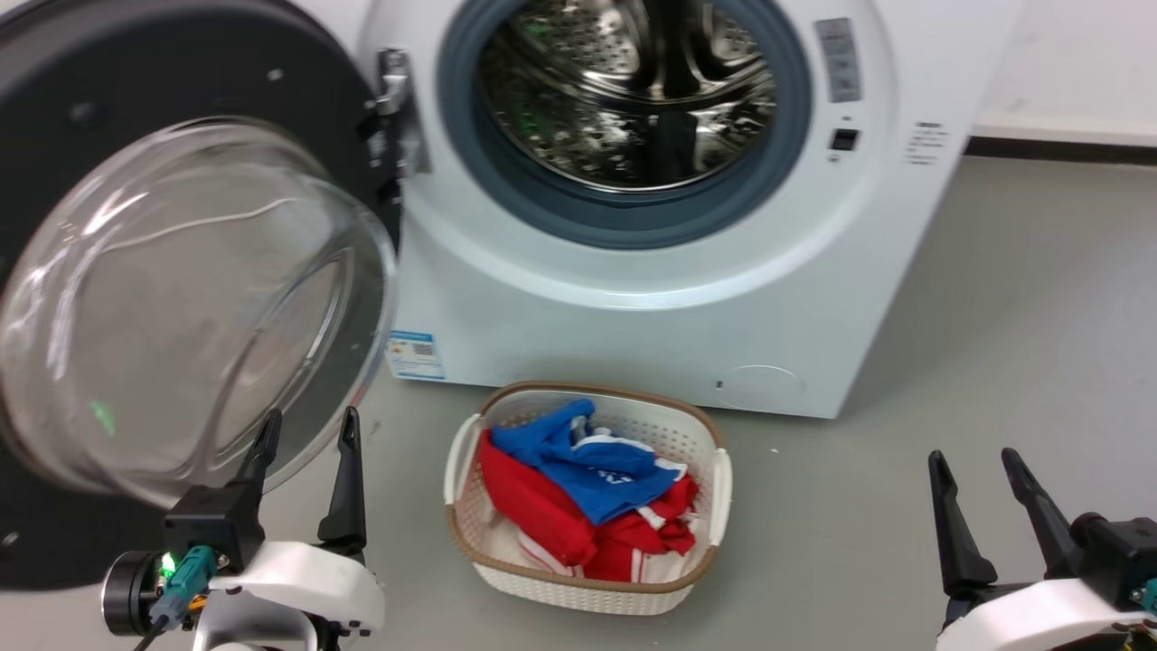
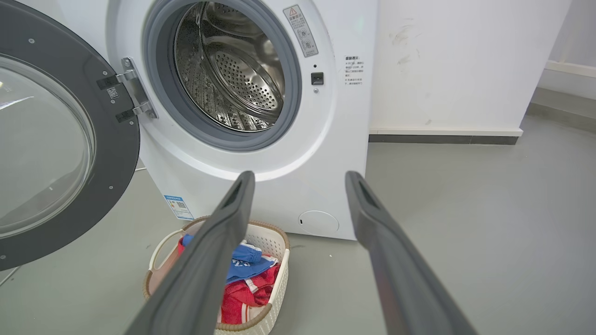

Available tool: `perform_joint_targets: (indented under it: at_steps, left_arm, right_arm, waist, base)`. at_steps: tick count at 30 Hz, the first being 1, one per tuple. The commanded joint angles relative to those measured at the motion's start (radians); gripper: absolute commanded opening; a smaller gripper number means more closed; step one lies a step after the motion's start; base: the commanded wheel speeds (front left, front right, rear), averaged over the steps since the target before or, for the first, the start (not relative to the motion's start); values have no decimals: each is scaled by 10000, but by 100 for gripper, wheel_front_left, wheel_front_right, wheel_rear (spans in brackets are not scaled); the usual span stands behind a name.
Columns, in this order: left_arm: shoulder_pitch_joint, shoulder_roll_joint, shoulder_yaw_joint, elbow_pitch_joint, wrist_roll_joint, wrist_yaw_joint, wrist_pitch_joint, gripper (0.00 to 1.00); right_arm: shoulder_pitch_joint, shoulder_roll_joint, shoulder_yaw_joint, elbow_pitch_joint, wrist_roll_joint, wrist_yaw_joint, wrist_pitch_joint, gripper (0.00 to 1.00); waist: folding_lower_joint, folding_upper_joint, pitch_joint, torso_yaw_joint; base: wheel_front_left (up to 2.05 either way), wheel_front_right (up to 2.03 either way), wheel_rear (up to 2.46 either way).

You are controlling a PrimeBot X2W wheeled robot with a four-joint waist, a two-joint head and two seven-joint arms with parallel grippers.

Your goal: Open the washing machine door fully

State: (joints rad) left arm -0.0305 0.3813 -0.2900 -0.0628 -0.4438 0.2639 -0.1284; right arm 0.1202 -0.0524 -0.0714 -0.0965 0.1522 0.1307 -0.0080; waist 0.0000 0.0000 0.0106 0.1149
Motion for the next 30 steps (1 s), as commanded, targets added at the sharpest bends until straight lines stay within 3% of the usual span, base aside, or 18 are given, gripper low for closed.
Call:
perform_joint_targets:
  at_steps: [1,12,30]
  left_arm:
    - [-150,-4,-17,53,33,-33,-61,100]
    - [-414,-104,-448,898,282,-102,-174,100]
    - [-726,-300,-617,1555,276,-160,-651,100]
  right_arm:
    - [-95,21,42,-30,-27,2,7,100]
    - [-243,-164,371,-140,-53,2,167,100]
    - [-689,-328,546,168,48,2,-6,100]
  waist:
    - [0,0,-11,-534]
    - [0,0,10,-1621]
    - [0,0,245,-1527]
  base:
    - [0,0,0]
    - [0,0,0]
    - [0,0,0]
